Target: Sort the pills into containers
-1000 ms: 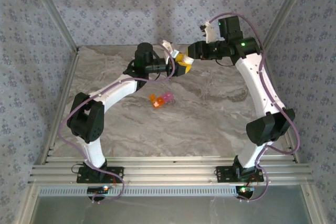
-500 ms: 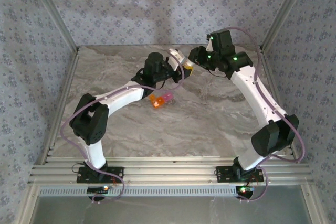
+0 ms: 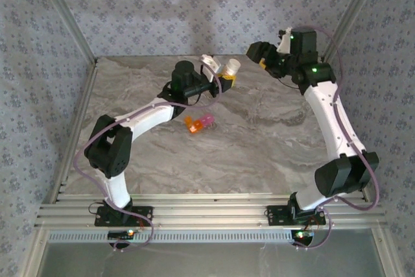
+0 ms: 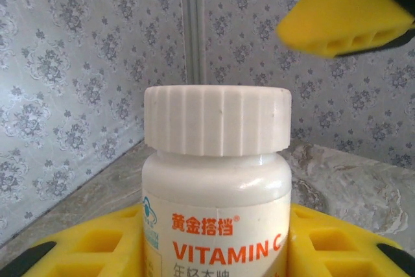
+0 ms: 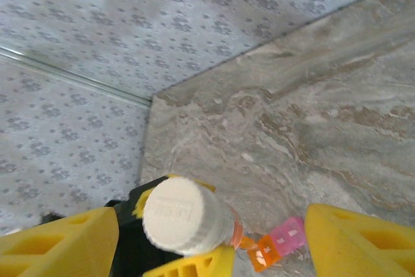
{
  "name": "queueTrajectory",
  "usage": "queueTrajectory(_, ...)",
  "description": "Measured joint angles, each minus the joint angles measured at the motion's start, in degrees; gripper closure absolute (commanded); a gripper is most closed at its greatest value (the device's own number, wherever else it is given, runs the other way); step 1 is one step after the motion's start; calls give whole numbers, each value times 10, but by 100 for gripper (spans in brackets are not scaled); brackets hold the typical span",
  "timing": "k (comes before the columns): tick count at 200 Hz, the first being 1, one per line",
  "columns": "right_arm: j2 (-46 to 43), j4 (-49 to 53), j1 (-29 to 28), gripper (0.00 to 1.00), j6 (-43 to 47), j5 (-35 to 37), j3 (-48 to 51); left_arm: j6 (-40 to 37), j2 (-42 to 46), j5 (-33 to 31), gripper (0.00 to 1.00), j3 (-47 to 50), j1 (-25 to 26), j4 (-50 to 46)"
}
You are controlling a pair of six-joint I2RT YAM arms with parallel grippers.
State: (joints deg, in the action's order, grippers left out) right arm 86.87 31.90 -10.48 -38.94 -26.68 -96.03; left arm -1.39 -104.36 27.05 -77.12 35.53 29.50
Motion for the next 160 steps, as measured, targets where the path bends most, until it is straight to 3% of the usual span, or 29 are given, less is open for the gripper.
queueTrajectory(31, 3, -4, 3, 19, 75, -71, -12, 35, -7, 95, 100, -37, -16, -16)
queueTrajectory(68, 38, 33, -11, 20, 149, -87, -66, 63, -10, 165, 100, -74, -18, -17)
queueTrajectory(160, 72, 97, -37, 28, 206, -87, -97, 75, -23, 202, 100, -82, -18, -35)
